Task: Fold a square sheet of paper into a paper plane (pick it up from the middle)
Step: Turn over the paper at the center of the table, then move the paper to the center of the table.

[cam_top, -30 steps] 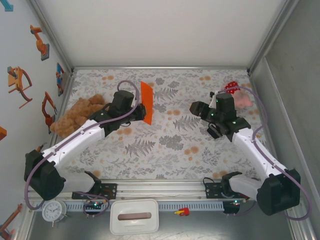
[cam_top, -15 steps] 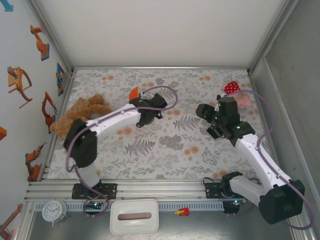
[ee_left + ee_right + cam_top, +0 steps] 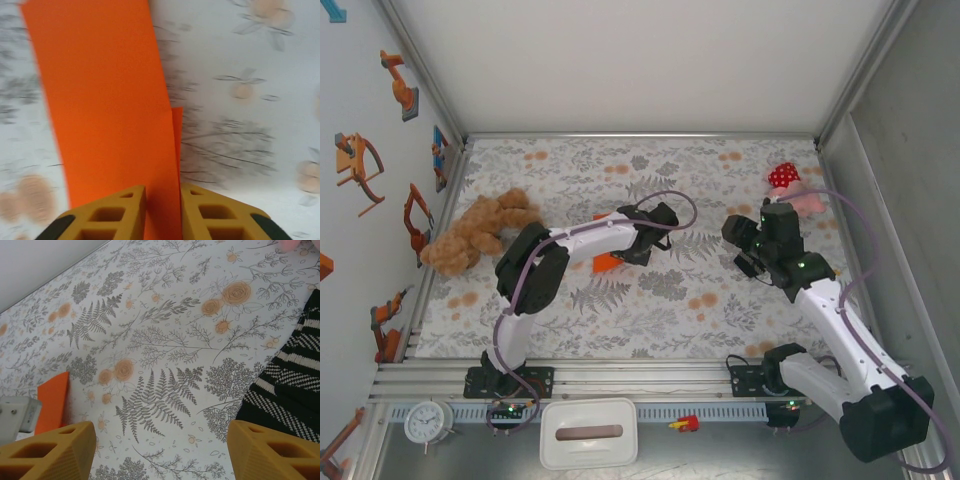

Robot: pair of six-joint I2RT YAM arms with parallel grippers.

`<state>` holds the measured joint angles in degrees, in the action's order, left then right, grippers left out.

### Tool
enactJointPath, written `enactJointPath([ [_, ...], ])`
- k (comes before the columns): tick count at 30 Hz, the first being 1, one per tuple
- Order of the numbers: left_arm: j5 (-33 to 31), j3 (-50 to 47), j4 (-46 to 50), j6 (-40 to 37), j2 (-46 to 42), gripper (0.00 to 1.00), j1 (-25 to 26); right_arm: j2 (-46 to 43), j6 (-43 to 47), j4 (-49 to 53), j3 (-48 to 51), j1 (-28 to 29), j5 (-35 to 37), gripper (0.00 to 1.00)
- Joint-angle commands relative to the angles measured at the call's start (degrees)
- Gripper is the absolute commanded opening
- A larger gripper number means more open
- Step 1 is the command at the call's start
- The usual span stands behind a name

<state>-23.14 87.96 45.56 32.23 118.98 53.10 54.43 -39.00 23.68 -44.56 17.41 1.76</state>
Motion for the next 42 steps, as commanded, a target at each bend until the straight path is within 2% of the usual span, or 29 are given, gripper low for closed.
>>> enactJointPath([
  [1, 14.1, -2.6, -7.9, 2.5, -3.6, 0.33, -1.0, 0.3, -0.3, 0.6, 0.3, -0.4, 1.0, 0.69],
  [5, 24.3, -8.0, -15.4, 4.2, -10.0, 0.53, -4.0, 3.0, 0.5, -0.1, -0.4, -0.4, -3.0, 0.69],
  [8, 31.7, -13.7, -21.7, 6.5, -16.0, 0.62, -7.3, 5.3, 1.8, -2.7, -0.6, -0.3, -9.3, 0.68],
  [11, 32.4, -19.5, -26.0, 8.8, -22.3, 0.72, -10.0, 8.5, 2.0, -4.9, -0.7, 0.3, -14.7, 0.68],
  [15, 29.7, -27.8, -28.7, 11.5, -31.6, 0.9, -14.1, 14.6, 0.9, -6.7, -2.1, 5.1, -15.3, 0.7],
  [17, 26.4, -31.6, -28.9, 11.7, -36.1, 0.99, -15.8, 18.5, 0.2, -8.5, -3.2, 8.9, -15.2, 0.76],
  [22, 21.9, -39.0, -28.1, 11.8, -46.1, 0.96, -20.0, 30.4, -2.5, -13.1, -8.6, 18.1, -14.7, 0.79],
  [26, 20.7, -42.4, -25.6, 13.4, -51.5, 0.96, -23.2, 40.3, -4.4, -14.5, -15.4, 23.1, -14.8, 0.73],
  [33, 20.6, -46.1, -26.5, 13.4, -56.1, 0.96, -24.7, 52.8, -6.8, -16.3, -24.4, 24.9, -18.5, 0.66],
  [42, 24.7, -44.2, -26.9, 11.7, -51.9, 0.96, -24.7, 59.3, -7.7, -17.4, -27.2, 25.0, -23.1, 0.62],
])
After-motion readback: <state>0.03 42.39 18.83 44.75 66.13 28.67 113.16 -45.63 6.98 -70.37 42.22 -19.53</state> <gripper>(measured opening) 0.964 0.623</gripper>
